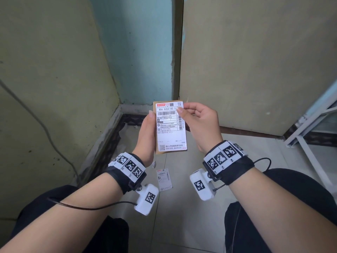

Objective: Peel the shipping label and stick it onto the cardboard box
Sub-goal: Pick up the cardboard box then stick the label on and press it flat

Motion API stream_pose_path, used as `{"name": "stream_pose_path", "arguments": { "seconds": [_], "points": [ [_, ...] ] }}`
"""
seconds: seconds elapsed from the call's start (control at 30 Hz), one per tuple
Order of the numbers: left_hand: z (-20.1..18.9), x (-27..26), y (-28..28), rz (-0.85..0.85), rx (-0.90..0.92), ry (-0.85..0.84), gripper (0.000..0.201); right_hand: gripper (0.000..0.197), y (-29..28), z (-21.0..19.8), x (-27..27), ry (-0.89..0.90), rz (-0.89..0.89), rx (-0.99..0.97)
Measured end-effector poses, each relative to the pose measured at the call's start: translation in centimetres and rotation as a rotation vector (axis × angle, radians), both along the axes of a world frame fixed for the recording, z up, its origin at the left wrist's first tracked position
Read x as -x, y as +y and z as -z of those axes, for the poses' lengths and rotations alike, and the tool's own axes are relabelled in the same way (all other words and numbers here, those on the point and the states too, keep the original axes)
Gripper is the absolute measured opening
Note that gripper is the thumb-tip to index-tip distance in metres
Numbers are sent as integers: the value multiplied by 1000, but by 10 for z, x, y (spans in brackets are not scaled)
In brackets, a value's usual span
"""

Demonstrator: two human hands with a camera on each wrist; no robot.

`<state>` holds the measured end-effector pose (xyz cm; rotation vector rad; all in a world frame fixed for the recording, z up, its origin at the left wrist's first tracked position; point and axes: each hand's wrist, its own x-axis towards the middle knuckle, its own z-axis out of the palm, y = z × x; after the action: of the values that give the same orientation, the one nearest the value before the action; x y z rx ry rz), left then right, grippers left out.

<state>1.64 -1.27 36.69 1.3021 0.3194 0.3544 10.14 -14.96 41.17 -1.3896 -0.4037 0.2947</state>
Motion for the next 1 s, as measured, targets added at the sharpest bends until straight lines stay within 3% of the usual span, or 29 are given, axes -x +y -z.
{"name": "stream_pose_path", "arguments": {
  "seconds": [1.0],
  "points": [
    [-3,7,-7,21,25,-15,77,6,3,8,0,-28,13,80]
  ]
}}
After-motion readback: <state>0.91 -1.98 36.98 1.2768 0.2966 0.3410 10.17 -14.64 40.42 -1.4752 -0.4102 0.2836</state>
